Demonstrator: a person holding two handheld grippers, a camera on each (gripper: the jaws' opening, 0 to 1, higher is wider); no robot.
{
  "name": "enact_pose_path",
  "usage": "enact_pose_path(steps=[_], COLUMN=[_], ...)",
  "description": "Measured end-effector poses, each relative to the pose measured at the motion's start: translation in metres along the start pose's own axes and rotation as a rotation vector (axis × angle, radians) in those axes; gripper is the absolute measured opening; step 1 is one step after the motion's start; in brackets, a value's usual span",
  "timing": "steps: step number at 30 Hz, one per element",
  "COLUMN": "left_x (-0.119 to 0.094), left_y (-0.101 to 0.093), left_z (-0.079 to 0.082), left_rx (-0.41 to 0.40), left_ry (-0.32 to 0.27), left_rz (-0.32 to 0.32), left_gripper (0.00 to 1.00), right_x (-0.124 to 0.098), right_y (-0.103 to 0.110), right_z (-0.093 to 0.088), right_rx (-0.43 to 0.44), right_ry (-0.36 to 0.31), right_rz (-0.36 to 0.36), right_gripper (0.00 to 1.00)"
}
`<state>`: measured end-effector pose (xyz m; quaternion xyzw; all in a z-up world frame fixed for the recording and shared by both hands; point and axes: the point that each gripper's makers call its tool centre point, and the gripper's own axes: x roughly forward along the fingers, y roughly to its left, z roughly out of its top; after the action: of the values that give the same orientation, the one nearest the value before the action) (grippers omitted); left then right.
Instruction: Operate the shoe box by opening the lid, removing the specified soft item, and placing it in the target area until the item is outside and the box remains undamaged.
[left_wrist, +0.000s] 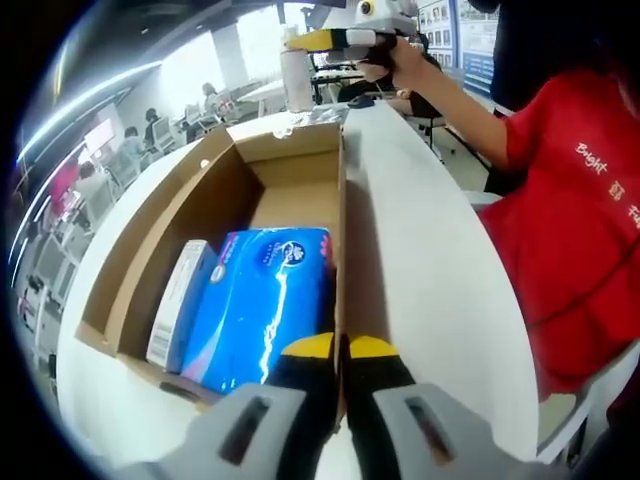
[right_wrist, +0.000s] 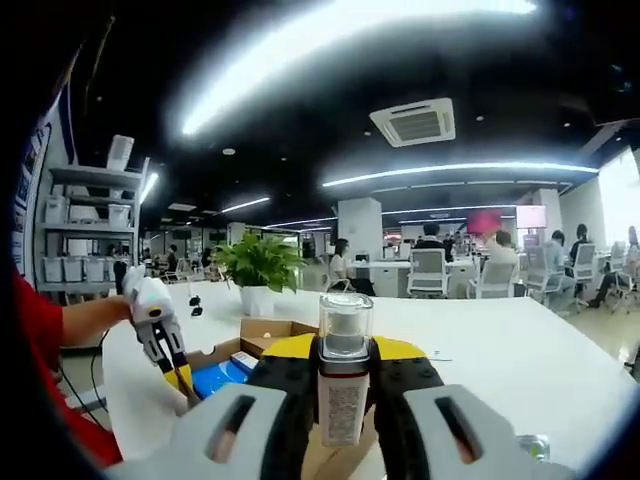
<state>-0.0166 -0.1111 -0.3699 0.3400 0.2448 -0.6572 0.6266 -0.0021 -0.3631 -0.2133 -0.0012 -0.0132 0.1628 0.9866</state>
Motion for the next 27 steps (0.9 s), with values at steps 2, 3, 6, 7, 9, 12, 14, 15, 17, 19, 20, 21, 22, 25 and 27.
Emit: enact_pose_path(steps=[2, 3, 6, 7, 9, 12, 14, 15, 17, 19, 20, 21, 22, 25, 27], left_x=[0.001, 0.001, 0.004, 0.004, 0.005, 0.005, 0.006, 0.006, 0.007, 0.007, 0.007, 0.007, 0.007, 0.007, 0.007], left_y=[0.001, 0.001, 0.003, 0.004, 0.004, 0.003, 0.003, 0.003, 0.004, 0.005, 0.005, 0.005, 0.005, 0.006, 0.006], left_z=[0.000, -0.001, -0.002, -0.003, -0.003, -0.002, -0.001, -0.001, -0.001, -0.002, -0.002, -0.002, -0.002, -0.002, -0.003], left_rx=[0.003, 0.003, 0.000, -0.002, -0.004, -0.006, -0.006, -0.005, -0.006, -0.006, -0.007, -0.007, -0.008, -0.010, -0.011], left_ry=[-0.002, -0.003, -0.001, 0.000, 0.000, 0.001, 0.001, 0.000, 0.001, 0.001, 0.001, 0.001, 0.001, 0.004, 0.005], left_rz=[0.003, 0.004, 0.001, -0.002, -0.005, -0.003, -0.002, 0.000, 0.001, 0.001, 0.000, -0.001, -0.001, -0.006, -0.008], left_gripper=[0.01, 0.01, 0.01, 0.01, 0.01, 0.01, 0.01, 0.01, 0.02, 0.02, 0.02, 0.01, 0.01, 0.01, 0.01], right_x=[-0.003, -0.005, -0.016, -0.020, -0.023, -0.026, -0.026, -0.026, -0.025, -0.025, -0.025, -0.025, -0.025, -0.026, -0.026], right_y=[-0.004, -0.008, -0.019, -0.026, -0.035, -0.037, -0.038, -0.038, -0.039, -0.041, -0.042, -0.043, -0.044, -0.045, -0.048], right_z=[0.000, 0.001, 0.004, 0.003, 0.001, 0.002, -0.001, -0.003, -0.004, -0.003, -0.003, -0.003, -0.003, -0.001, -0.001], right_rx=[-0.007, -0.015, -0.010, 0.011, 0.022, 0.027, 0.027, 0.027, 0.024, 0.024, 0.025, 0.026, 0.023, 0.023, 0.023], right_ry=[0.005, 0.007, -0.002, 0.001, -0.008, -0.013, -0.006, -0.007, -0.006, -0.008, -0.007, -0.005, -0.005, -0.014, -0.015], right_rz=[-0.010, -0.020, -0.047, -0.055, -0.072, -0.089, -0.085, -0.087, -0.093, -0.103, -0.105, -0.110, -0.117, -0.131, -0.137], right_gripper=[0.19, 0.19, 0.19, 0.19, 0.19, 0.19, 0.19, 0.19, 0.19, 0.19, 0.19, 0.19, 0.19, 0.19, 0.19])
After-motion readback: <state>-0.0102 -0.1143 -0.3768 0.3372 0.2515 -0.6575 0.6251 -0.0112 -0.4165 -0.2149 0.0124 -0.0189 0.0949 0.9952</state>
